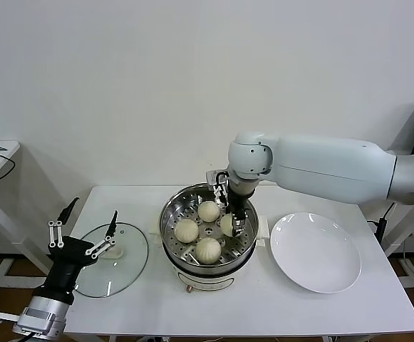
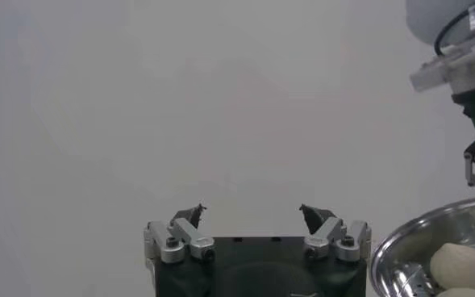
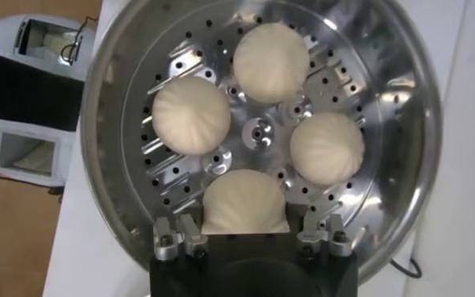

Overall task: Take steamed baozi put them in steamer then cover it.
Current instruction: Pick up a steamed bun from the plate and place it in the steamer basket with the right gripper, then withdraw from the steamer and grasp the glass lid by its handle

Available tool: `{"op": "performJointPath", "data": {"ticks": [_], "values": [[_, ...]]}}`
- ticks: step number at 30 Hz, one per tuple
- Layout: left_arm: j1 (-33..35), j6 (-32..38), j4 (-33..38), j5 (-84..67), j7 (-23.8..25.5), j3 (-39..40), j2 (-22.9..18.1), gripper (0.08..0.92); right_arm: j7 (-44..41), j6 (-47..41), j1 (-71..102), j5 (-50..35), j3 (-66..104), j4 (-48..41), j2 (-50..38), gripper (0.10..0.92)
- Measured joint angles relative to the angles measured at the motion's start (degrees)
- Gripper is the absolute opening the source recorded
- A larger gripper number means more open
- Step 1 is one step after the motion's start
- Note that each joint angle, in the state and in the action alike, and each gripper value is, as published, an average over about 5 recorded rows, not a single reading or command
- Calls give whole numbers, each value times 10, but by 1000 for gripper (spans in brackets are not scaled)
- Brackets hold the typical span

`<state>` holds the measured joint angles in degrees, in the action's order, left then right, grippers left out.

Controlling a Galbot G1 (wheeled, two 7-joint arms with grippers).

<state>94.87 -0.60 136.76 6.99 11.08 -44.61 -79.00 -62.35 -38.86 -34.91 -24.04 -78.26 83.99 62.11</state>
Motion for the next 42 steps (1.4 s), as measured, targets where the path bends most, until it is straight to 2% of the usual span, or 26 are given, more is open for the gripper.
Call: {"op": "performJointPath", "data": {"ticks": [14,17,22,27,34,42], "values": [[-1,1,-3,0,0,0,0,823,-6,5,28,23,11,-24,7,670],[-2,0,-3,0,0,1,0,823,-7,5,33,26,15,-25,7,697],[-3,0,-4,0,1,1,0,823,-9,8,35,26,24,-27,3,804],[-2,-1,-5,2,1,3,-1,823,-15,15,28,20,40,-21,-8,822],[0,-1,-3,7,1,7,-4,823,-35,32,9,-4,81,-8,-49,823],[0,0,-4,11,-3,10,-11,823,-37,55,34,-30,172,15,-134,823]]}}
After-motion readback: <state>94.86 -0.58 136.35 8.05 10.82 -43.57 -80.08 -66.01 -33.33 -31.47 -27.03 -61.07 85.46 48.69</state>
